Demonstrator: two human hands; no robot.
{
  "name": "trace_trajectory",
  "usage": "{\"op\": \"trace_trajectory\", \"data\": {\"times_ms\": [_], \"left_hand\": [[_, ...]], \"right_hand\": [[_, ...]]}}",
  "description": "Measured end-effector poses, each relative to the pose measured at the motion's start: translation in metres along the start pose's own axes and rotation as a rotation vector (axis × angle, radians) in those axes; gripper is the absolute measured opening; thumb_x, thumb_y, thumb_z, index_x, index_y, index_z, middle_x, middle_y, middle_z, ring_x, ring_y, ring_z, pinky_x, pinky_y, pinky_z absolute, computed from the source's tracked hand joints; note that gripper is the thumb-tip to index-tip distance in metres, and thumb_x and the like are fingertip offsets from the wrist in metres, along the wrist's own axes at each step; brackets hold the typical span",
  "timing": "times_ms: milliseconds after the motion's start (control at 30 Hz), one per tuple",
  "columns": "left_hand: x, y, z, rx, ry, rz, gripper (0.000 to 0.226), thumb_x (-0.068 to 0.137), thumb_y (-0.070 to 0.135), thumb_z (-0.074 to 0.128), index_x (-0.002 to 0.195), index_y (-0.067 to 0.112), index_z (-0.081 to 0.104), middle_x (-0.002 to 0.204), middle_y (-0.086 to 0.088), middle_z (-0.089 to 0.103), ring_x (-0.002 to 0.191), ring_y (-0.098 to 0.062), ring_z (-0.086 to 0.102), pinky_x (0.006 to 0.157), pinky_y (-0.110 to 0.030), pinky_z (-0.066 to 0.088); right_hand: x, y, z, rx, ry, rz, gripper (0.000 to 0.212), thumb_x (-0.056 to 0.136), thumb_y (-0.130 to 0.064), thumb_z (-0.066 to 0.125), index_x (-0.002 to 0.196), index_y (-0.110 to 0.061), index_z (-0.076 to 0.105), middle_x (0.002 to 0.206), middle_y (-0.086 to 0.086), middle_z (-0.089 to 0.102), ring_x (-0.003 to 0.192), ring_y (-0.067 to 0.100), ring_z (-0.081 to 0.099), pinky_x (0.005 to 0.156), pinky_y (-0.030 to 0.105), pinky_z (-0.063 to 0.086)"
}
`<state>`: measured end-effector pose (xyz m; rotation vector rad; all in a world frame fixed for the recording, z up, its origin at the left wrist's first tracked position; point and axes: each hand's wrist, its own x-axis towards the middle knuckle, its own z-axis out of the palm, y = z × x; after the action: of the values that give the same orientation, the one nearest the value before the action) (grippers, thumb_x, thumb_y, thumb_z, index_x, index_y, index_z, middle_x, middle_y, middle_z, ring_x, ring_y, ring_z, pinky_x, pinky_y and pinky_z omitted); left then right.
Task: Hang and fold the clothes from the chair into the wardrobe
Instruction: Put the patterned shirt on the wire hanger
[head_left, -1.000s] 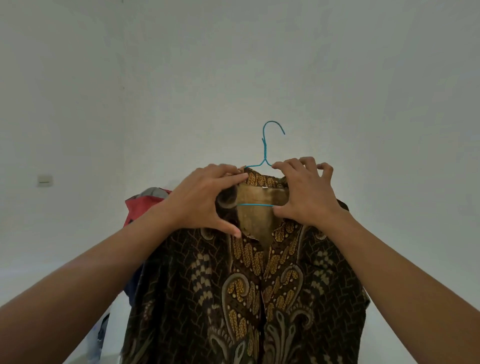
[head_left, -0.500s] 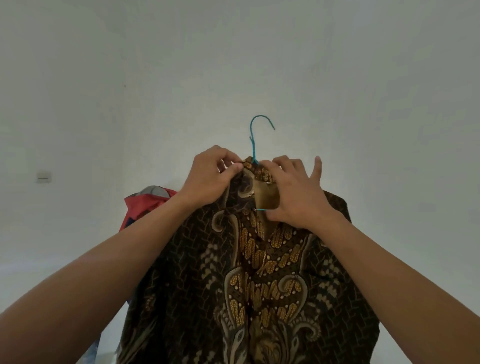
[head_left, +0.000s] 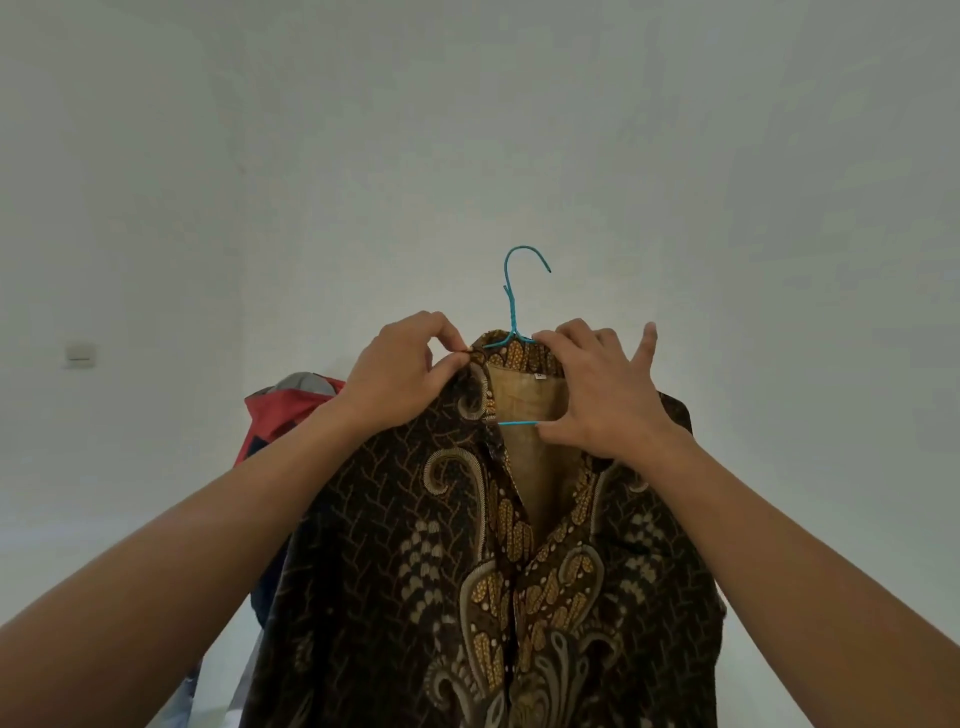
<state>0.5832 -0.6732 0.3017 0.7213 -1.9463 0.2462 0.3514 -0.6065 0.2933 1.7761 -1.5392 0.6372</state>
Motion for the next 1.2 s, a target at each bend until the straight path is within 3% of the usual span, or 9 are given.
{"op": "trace_trajectory", "data": {"times_ms": [167, 233, 300, 433, 600, 700, 800, 967, 1200], "left_hand": [[-0.004, 0.01, 0.006, 0.1, -0.058, 0.115, 0.059, 0.076, 0.057, 0.075, 0.122, 0.025, 0.056, 0.121, 0.005, 0.057, 0.1, -0.014, 0.058, 0.089, -0.041, 0.053], [-0.009, 0.014, 0.012, 0.272, -0.072, 0.215, 0.092, 0.069, 0.077, 0.067, 0.14, 0.022, 0.046, 0.139, 0.0, 0.048, 0.12, -0.02, 0.051, 0.098, -0.042, 0.048], [-0.012, 0.017, 0.022, 0.38, -0.091, 0.246, 0.109, 0.063, 0.08, 0.067, 0.15, 0.022, 0.034, 0.15, -0.002, 0.038, 0.127, -0.025, 0.047, 0.1, -0.045, 0.046], [-0.009, 0.03, 0.04, 0.321, 0.036, 0.248, 0.093, 0.068, 0.056, 0.08, 0.145, 0.02, 0.044, 0.146, -0.003, 0.045, 0.119, -0.024, 0.056, 0.084, -0.044, 0.057], [-0.001, 0.056, 0.056, 0.183, 0.081, 0.276, 0.084, 0.067, 0.053, 0.083, 0.138, 0.022, 0.054, 0.139, 0.005, 0.051, 0.112, -0.017, 0.061, 0.074, -0.04, 0.059], [0.005, 0.076, 0.068, 0.136, 0.07, 0.287, 0.085, 0.066, 0.055, 0.083, 0.139, 0.023, 0.053, 0.14, 0.007, 0.051, 0.113, -0.017, 0.061, 0.075, -0.041, 0.059], [0.012, 0.101, 0.082, 0.071, 0.066, 0.3, 0.086, 0.066, 0.055, 0.083, 0.139, 0.023, 0.054, 0.14, 0.008, 0.05, 0.115, -0.017, 0.06, 0.078, -0.043, 0.058], [0.022, 0.165, 0.114, -0.074, 0.073, 0.335, 0.084, 0.064, 0.053, 0.085, 0.138, 0.025, 0.055, 0.138, 0.01, 0.051, 0.115, -0.016, 0.061, 0.08, -0.044, 0.058], [0.02, 0.285, 0.153, -0.238, 0.082, 0.415, 0.086, 0.065, 0.053, 0.084, 0.139, 0.024, 0.053, 0.14, 0.009, 0.049, 0.119, -0.014, 0.058, 0.08, -0.044, 0.059]], "right_hand": [[0.005, 0.001, -0.003, 0.004, 0.026, 0.016, 0.101, 0.062, -0.065, 0.073, 0.148, -0.036, 0.028, 0.141, -0.007, 0.034, 0.129, 0.026, 0.046, 0.111, 0.075, 0.006], [0.006, 0.008, -0.008, 0.034, 0.034, 0.038, 0.101, 0.062, -0.062, 0.075, 0.148, -0.036, 0.029, 0.14, -0.007, 0.034, 0.126, 0.025, 0.049, 0.111, 0.075, 0.01], [0.005, 0.015, -0.013, 0.049, 0.043, 0.052, 0.101, 0.062, -0.061, 0.077, 0.148, -0.036, 0.029, 0.139, -0.007, 0.034, 0.124, 0.024, 0.051, 0.11, 0.075, 0.013], [-0.007, 0.027, -0.022, 0.024, 0.04, 0.056, 0.103, 0.061, -0.061, 0.078, 0.148, -0.037, 0.029, 0.138, -0.007, 0.034, 0.122, 0.023, 0.053, 0.11, 0.074, 0.015], [-0.033, 0.056, -0.038, 0.054, 0.035, 0.073, 0.105, 0.063, -0.066, 0.076, 0.151, -0.041, 0.024, 0.142, -0.009, 0.031, 0.128, 0.019, 0.048, 0.113, 0.072, 0.01], [-0.058, 0.083, -0.057, 0.28, 0.039, 0.117, 0.096, 0.071, -0.077, 0.063, 0.151, -0.047, 0.02, 0.148, -0.012, 0.029, 0.135, 0.011, 0.04, 0.117, 0.068, 0.006], [-0.094, 0.123, -0.08, 0.412, 0.084, 0.121, 0.072, 0.084, -0.065, 0.052, 0.149, -0.043, 0.029, 0.144, -0.013, 0.034, 0.133, 0.01, 0.041, 0.115, 0.062, 0.026], [-0.16, 0.178, -0.12, 0.166, -0.053, 0.095, 0.099, 0.071, -0.054, 0.077, 0.153, -0.033, 0.026, 0.151, -0.012, 0.028, 0.134, 0.015, 0.042, 0.109, 0.043, 0.044], [-0.238, 0.24, -0.193, -0.14, 0.036, 0.182, 0.089, 0.075, -0.023, 0.079, 0.152, -0.02, 0.034, 0.148, -0.002, 0.038, 0.127, 0.021, 0.05, 0.096, 0.045, 0.054]]}}
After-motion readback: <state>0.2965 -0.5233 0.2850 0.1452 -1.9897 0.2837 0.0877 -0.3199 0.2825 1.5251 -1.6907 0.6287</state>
